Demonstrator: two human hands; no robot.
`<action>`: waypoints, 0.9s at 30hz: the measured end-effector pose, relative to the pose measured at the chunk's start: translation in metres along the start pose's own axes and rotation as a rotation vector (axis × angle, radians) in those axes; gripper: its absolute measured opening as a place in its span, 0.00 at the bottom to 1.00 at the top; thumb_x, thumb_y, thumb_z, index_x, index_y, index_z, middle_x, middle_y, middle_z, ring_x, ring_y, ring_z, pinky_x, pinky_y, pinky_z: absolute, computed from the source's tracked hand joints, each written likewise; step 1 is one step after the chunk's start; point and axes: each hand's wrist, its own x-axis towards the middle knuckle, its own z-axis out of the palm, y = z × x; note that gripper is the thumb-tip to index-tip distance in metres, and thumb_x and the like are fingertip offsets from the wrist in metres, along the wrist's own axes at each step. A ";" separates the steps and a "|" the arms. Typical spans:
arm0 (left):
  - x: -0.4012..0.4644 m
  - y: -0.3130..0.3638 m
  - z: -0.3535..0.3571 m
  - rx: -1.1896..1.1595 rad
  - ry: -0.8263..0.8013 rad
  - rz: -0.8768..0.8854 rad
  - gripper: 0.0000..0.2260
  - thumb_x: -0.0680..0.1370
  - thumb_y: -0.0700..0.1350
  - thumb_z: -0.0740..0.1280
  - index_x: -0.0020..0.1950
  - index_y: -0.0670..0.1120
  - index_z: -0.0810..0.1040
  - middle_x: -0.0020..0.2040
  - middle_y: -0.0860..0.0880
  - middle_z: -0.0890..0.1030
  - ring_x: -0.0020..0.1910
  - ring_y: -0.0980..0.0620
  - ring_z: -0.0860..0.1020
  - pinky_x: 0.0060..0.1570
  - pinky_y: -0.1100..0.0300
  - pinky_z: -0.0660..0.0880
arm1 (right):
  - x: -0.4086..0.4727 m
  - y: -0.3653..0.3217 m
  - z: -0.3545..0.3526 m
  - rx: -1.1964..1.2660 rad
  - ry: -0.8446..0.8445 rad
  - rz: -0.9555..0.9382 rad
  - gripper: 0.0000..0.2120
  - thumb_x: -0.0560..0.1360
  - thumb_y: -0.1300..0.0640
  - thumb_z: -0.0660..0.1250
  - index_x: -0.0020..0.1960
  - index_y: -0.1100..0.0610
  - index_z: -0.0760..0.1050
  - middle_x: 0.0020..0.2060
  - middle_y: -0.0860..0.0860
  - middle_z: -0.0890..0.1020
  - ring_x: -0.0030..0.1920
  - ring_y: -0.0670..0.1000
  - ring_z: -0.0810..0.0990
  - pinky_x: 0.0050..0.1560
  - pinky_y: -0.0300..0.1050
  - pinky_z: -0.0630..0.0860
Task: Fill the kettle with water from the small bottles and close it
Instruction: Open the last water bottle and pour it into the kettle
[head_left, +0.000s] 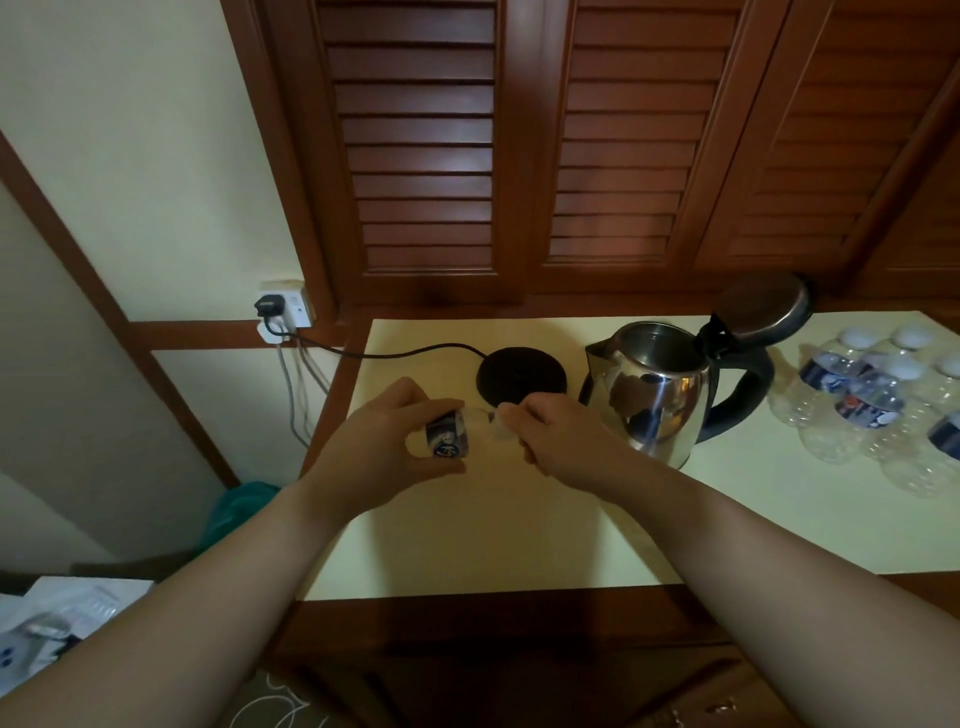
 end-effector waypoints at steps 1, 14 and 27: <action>0.001 0.000 -0.001 0.006 -0.008 0.002 0.32 0.69 0.62 0.77 0.71 0.55 0.77 0.50 0.56 0.72 0.45 0.57 0.75 0.45 0.55 0.80 | 0.000 -0.001 0.002 -0.033 0.003 0.005 0.23 0.86 0.41 0.57 0.50 0.61 0.76 0.37 0.53 0.80 0.36 0.49 0.78 0.44 0.54 0.78; 0.010 0.004 -0.009 -0.093 -0.118 -0.013 0.31 0.68 0.59 0.80 0.70 0.58 0.78 0.51 0.57 0.77 0.48 0.57 0.78 0.46 0.55 0.81 | -0.013 -0.003 -0.023 -0.077 -0.114 -0.103 0.13 0.83 0.42 0.63 0.55 0.51 0.78 0.42 0.48 0.82 0.40 0.42 0.82 0.41 0.39 0.78; 0.023 0.026 0.032 -0.188 -0.059 -0.108 0.26 0.71 0.63 0.75 0.67 0.58 0.79 0.48 0.60 0.78 0.46 0.61 0.77 0.43 0.64 0.75 | -0.023 0.023 -0.017 0.251 -0.002 0.021 0.33 0.78 0.27 0.53 0.52 0.57 0.76 0.39 0.54 0.80 0.36 0.45 0.77 0.39 0.39 0.73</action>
